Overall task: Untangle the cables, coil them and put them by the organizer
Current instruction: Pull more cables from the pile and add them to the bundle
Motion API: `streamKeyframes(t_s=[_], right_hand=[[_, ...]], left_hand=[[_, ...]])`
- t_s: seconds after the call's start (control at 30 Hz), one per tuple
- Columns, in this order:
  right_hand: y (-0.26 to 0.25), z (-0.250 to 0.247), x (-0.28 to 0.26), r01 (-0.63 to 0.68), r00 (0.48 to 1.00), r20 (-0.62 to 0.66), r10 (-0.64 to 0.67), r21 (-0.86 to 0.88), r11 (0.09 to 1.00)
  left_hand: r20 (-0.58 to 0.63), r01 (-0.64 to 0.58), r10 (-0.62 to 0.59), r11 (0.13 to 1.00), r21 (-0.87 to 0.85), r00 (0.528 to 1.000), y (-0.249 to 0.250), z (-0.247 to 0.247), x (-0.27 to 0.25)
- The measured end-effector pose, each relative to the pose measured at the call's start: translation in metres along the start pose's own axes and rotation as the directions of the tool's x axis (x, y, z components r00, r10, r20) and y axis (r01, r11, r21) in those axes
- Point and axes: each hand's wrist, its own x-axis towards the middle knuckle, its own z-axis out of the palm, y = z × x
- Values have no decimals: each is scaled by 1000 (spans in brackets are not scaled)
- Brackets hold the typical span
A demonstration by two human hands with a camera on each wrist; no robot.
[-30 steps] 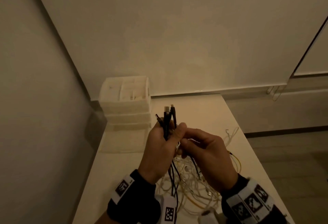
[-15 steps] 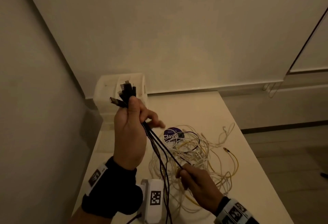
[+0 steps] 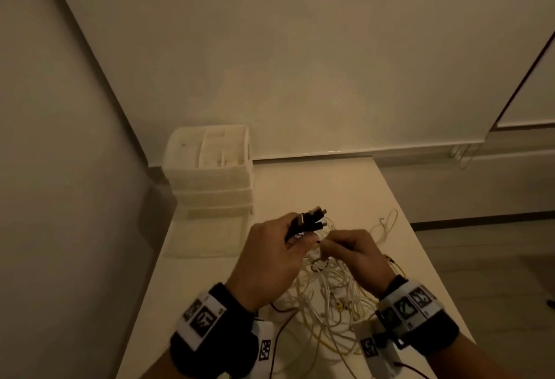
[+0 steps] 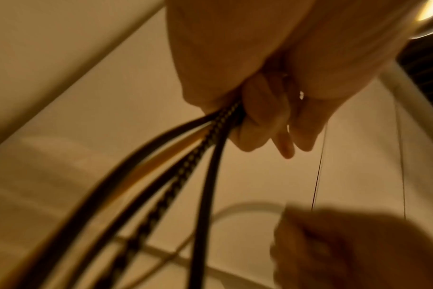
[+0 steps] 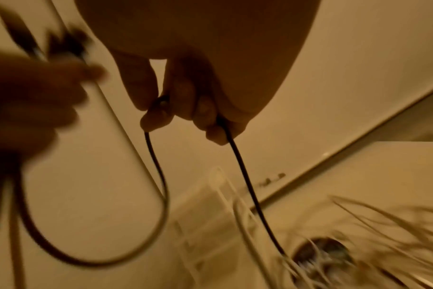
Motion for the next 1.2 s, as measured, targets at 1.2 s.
streamKeyframes(t_s=[1.2], right_hand=[[-76,-7,2,179,983,-31,-183,-96,979]], left_hand=[[-157,-65,76,995,75,985,3,-15,2]])
